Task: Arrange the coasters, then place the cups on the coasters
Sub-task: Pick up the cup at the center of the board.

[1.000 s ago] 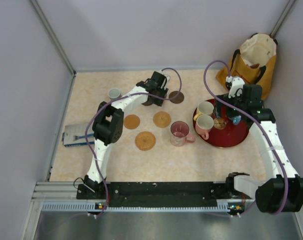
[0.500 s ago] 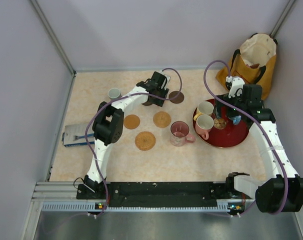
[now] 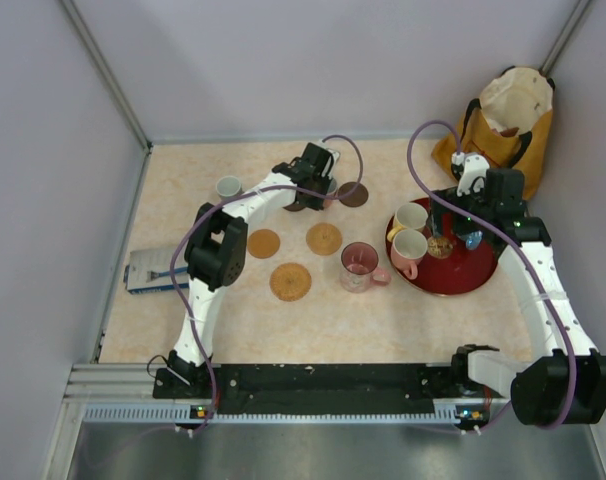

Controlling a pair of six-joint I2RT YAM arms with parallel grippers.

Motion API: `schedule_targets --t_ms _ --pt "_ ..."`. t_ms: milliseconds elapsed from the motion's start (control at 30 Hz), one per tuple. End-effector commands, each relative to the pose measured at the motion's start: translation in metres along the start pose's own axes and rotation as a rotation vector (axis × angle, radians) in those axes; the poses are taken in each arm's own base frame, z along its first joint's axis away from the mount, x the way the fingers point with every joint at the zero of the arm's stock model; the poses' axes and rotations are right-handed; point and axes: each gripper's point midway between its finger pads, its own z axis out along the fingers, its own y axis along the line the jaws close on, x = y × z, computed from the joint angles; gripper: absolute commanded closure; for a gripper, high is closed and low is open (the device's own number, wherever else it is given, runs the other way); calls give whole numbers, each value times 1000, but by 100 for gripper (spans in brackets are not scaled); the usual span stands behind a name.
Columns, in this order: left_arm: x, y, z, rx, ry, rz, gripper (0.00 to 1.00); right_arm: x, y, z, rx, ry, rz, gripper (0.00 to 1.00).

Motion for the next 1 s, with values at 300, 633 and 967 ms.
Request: schedule_targets --t_ms 300,633,967 --pt "-32 5 -19 12 -103 5 100 -8 -1 1 -7 -38 -18 1" --pt "-84 16 -84 76 -297 0 100 -7 -1 2 -7 -32 -18 1" --pt "-58 38 -135 80 -332 30 100 -7 -1 2 -7 -37 -21 1"
